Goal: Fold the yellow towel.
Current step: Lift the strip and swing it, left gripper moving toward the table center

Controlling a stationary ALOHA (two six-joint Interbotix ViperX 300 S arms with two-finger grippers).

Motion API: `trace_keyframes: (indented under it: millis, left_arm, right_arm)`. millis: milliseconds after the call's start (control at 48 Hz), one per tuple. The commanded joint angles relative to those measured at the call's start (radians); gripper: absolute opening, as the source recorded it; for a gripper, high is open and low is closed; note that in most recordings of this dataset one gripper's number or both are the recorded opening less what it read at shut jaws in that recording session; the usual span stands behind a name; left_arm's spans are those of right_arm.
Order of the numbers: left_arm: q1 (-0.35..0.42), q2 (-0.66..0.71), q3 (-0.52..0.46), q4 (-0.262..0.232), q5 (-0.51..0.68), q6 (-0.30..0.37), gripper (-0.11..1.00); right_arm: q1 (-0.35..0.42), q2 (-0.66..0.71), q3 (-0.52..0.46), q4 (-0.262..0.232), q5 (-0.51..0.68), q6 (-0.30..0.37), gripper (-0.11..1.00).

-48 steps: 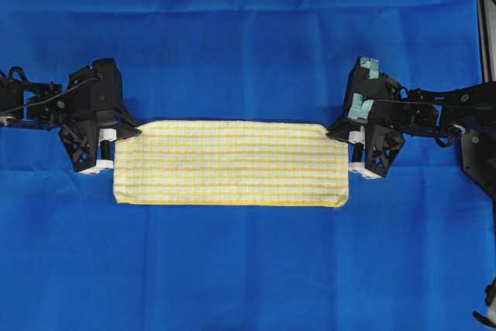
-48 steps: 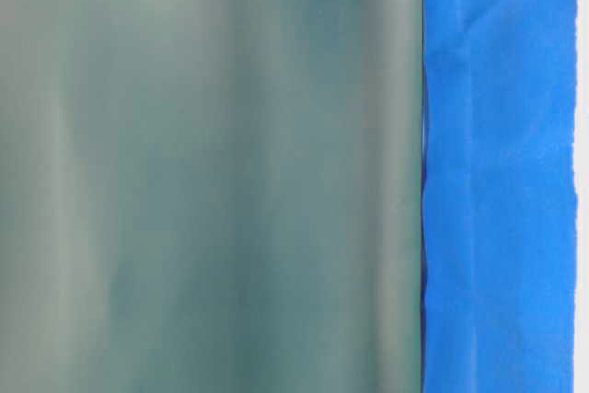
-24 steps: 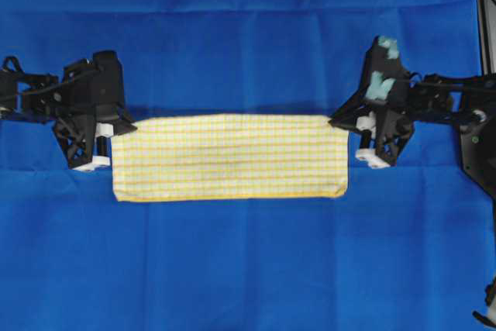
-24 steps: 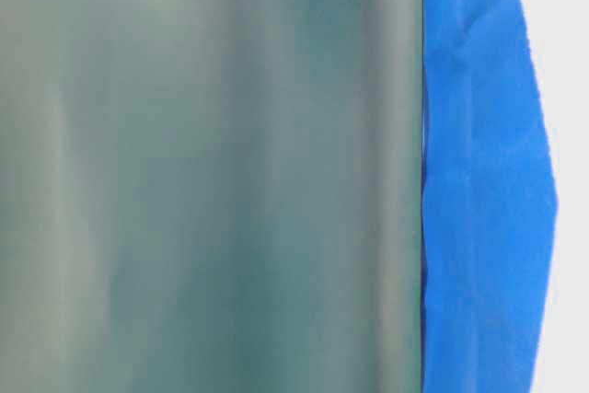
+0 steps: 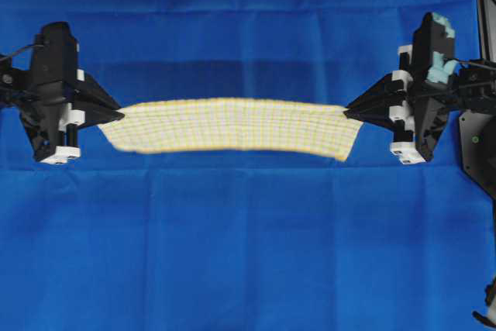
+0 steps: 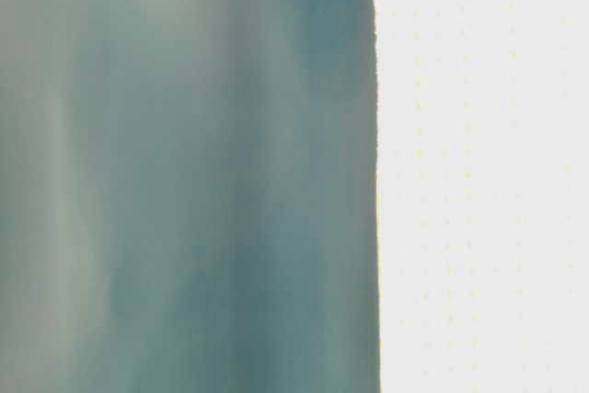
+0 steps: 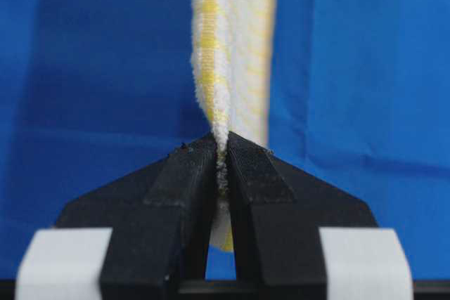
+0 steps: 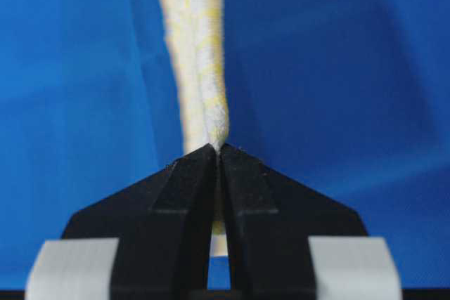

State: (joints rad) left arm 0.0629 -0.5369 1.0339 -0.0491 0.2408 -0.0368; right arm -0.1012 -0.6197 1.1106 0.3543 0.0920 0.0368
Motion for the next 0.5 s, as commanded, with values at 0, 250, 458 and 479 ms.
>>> trace_keyframes:
  millis: [0,250,458,479]
  left_arm:
    - [-0.002,-0.028,-0.003,0.002,-0.003,-0.002,0.02]
    - [-0.011,-0.048,-0.005,0.002,-0.012,-0.012,0.02]
    - [-0.103,-0.018,-0.014,-0.002,-0.120,-0.026,0.02]
    - [-0.115,-0.015,-0.015,-0.002,-0.132,-0.029,0.02]
  right_arm:
    - [-0.003,-0.005,-0.018,-0.006,0.000,-0.002,0.02]
    - [-0.029,0.021,-0.026,-0.015,-0.026,-0.002,0.02]
    - [-0.110,0.101,-0.055,-0.037,-0.098,-0.002,0.02]
    - [-0.121,0.112,-0.060,-0.041,-0.101,-0.002,0.02]
